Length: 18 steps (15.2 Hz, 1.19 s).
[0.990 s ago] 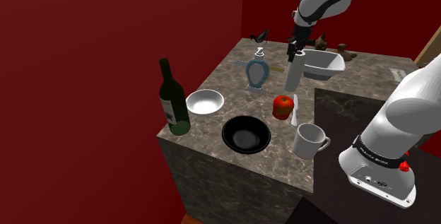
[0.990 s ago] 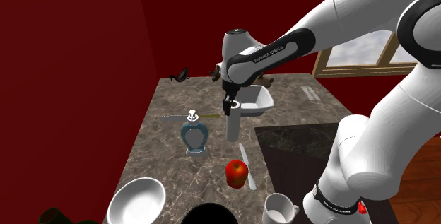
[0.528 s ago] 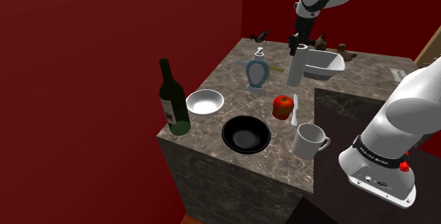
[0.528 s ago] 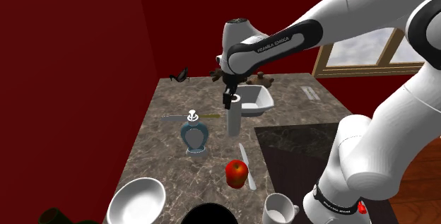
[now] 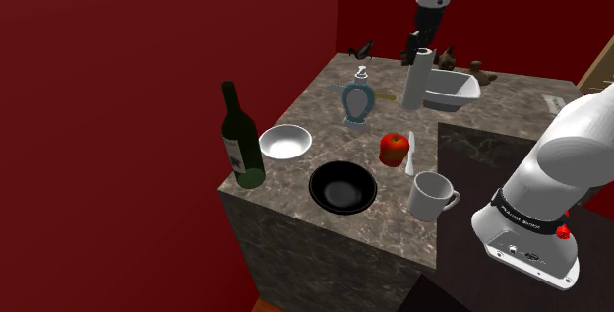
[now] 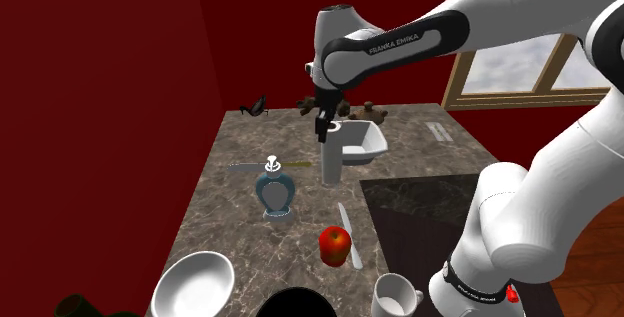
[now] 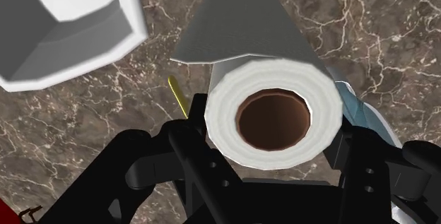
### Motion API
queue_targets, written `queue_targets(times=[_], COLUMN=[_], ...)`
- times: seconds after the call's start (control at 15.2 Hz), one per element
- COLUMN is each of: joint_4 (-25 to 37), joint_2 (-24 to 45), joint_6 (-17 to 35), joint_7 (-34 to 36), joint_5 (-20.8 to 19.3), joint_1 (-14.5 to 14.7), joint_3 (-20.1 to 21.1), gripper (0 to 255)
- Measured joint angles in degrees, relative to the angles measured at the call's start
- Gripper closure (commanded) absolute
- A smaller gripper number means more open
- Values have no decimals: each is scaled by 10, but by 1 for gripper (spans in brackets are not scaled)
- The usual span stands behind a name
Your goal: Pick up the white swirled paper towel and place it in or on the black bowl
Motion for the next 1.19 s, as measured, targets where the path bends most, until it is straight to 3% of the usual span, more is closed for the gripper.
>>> queue_targets(times=[0.53,1.19], joint_4=[43,-7], joint_2=[-19,-110], joint_6=[-62,-114], joint_7=[6,137], joint_5=[1,22], joint_1=[3,45], joint_3=[11,114], gripper=[255,255])
